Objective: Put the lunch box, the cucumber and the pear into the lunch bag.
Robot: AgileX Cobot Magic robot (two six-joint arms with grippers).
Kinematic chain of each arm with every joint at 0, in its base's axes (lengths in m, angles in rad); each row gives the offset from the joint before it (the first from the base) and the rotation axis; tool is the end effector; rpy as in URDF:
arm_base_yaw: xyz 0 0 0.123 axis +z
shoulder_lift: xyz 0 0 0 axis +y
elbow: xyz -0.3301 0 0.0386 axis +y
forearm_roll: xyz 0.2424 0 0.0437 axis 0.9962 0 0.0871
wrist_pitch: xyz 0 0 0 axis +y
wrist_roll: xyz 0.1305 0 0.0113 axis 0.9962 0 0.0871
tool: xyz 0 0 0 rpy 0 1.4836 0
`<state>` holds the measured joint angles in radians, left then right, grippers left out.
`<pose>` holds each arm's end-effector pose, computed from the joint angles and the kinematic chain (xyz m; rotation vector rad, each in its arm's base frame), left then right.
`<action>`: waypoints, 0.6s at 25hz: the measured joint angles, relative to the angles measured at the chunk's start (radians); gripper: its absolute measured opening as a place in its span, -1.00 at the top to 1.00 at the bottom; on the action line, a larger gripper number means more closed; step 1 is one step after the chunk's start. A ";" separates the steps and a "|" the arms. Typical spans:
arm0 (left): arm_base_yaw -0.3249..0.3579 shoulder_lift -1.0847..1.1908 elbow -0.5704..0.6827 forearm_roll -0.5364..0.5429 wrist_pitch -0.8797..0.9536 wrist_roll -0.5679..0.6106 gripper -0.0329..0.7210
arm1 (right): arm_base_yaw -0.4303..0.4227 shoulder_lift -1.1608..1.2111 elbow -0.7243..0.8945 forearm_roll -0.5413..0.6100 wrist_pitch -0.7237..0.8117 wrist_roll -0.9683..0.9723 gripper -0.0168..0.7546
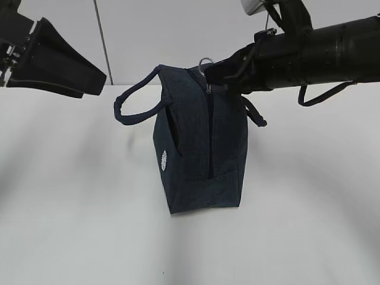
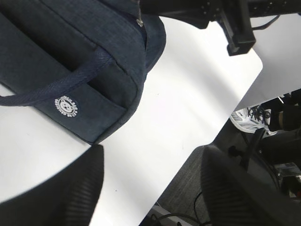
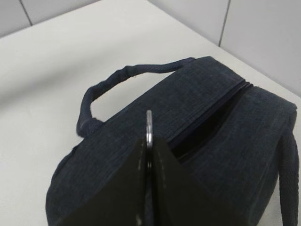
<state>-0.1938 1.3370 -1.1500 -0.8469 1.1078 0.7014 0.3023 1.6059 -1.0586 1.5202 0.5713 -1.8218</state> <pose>0.2360 -0.1358 0.3678 0.7732 2.3252 -0.9237 0.3388 0.1799 0.3106 -0.9369 1.7981 0.5803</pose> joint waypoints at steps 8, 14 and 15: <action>-0.002 0.024 0.000 -0.077 -0.062 -0.291 -0.28 | 0.000 0.055 -0.006 0.112 -0.020 -0.006 1.00; -0.079 0.132 0.000 -0.249 -0.149 -0.345 -0.28 | 0.000 0.057 -0.006 0.118 -0.020 -0.006 1.00; -0.096 0.149 0.000 -0.262 -0.172 -0.351 -0.28 | 0.000 0.057 -0.006 0.118 -0.020 -0.006 1.00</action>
<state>-0.2902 1.4858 -1.1500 -1.1087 0.9354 0.3504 0.3023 1.6625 -1.0645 1.6382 0.5517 -1.8277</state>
